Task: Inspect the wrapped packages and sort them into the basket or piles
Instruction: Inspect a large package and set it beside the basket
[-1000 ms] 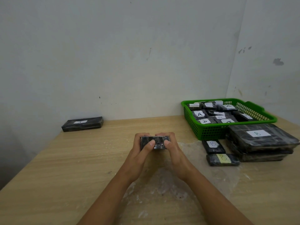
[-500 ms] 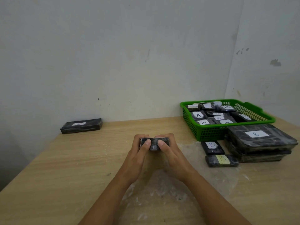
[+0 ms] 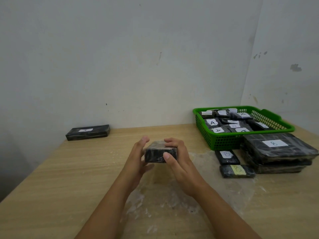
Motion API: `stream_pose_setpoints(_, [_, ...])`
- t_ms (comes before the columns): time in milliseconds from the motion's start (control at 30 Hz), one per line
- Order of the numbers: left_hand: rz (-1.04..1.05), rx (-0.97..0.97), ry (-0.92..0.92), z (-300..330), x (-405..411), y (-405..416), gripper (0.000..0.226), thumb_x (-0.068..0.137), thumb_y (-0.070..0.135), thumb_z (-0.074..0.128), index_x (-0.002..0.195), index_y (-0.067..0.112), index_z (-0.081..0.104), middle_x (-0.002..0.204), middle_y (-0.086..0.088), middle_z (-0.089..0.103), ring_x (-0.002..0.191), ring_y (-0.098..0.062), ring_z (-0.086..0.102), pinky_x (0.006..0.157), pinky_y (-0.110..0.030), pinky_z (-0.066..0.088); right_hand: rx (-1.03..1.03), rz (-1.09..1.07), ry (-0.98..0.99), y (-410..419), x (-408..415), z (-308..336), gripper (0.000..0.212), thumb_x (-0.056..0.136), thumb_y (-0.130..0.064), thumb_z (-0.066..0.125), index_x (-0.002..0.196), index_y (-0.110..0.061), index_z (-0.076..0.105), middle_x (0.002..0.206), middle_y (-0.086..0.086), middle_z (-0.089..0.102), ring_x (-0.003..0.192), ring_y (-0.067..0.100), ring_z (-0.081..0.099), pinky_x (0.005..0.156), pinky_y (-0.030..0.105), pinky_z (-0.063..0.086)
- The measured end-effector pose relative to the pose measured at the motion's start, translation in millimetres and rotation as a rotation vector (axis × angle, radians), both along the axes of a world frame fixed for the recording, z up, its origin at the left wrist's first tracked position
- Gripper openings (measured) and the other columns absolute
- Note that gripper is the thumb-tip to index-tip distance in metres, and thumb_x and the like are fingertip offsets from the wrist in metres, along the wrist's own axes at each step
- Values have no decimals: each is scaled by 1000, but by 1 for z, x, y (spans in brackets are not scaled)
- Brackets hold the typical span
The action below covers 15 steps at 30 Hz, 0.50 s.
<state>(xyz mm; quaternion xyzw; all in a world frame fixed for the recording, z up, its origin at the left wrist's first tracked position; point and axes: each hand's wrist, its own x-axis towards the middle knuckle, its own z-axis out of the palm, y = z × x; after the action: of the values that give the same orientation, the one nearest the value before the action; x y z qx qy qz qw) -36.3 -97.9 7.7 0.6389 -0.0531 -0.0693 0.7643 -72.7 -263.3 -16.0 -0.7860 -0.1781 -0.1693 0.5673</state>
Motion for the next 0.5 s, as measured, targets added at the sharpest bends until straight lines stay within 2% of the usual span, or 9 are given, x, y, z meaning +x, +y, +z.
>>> stream_pose_setpoints(67, [-72, -78, 138, 2, 1, 7, 55, 92, 56, 63, 131, 17, 62, 125, -16, 72, 109, -31, 72, 102, -51, 54, -43, 18, -15, 2, -2, 1, 44, 96, -62, 46, 132, -37, 43, 144, -25, 37, 138, 7, 41, 111, 43, 45])
stream_pose_setpoints(133, [-133, -96, 193, 4, 1, 10, 48, 95, 39, 64, 130, 6, 65, 125, -23, 70, 109, -33, 71, 93, -44, 58, -124, 44, -20, 3, -2, 1, 43, 95, -63, 46, 131, -38, 44, 145, -27, 34, 140, 4, 35, 113, 45, 42])
stream_pose_setpoints(200, [-118, -116, 216, 3, 2, 10, 48, 88, 26, 70, 127, 0, 67, 124, -27, 69, 101, -32, 72, 78, -38, 62, -165, 81, -8, 2, 0, -2, 41, 93, -64, 49, 127, -41, 47, 147, -28, 32, 144, 4, 29, 117, 46, 37])
stream_pose_setpoints(267, [-88, -131, 222, 2, 5, 11, 52, 80, 17, 75, 128, 1, 65, 117, -23, 73, 96, -30, 75, 71, -37, 61, -84, 116, 39, 0, 3, -1, 42, 87, -71, 55, 120, -44, 53, 150, -27, 32, 147, 3, 26, 120, 47, 34])
stream_pose_setpoints(367, [-51, -125, 209, 0, 8, 12, 65, 77, 8, 80, 137, 7, 57, 113, -15, 76, 100, -30, 76, 76, -40, 60, 87, 55, 109, -2, 8, 2, 43, 81, -76, 58, 114, -48, 58, 149, -23, 34, 145, 4, 32, 115, 41, 41])
stream_pose_setpoints(433, [-61, -94, 179, -2, 7, 10, 76, 73, 6, 82, 142, 13, 50, 116, -13, 76, 105, -30, 74, 81, -41, 60, 173, -40, 129, -5, 12, 4, 36, 87, -65, 63, 116, -45, 56, 145, -19, 38, 141, 6, 39, 109, 31, 45])
stream_pose_setpoints(500, [-104, -70, 147, -4, 5, 7, 83, 70, 4, 83, 144, 16, 49, 122, -11, 74, 110, -30, 72, 86, -43, 59, 302, -92, 191, -8, 16, 4, 37, 92, -51, 69, 123, -41, 51, 141, -12, 45, 131, 12, 52, 98, 30, 54])
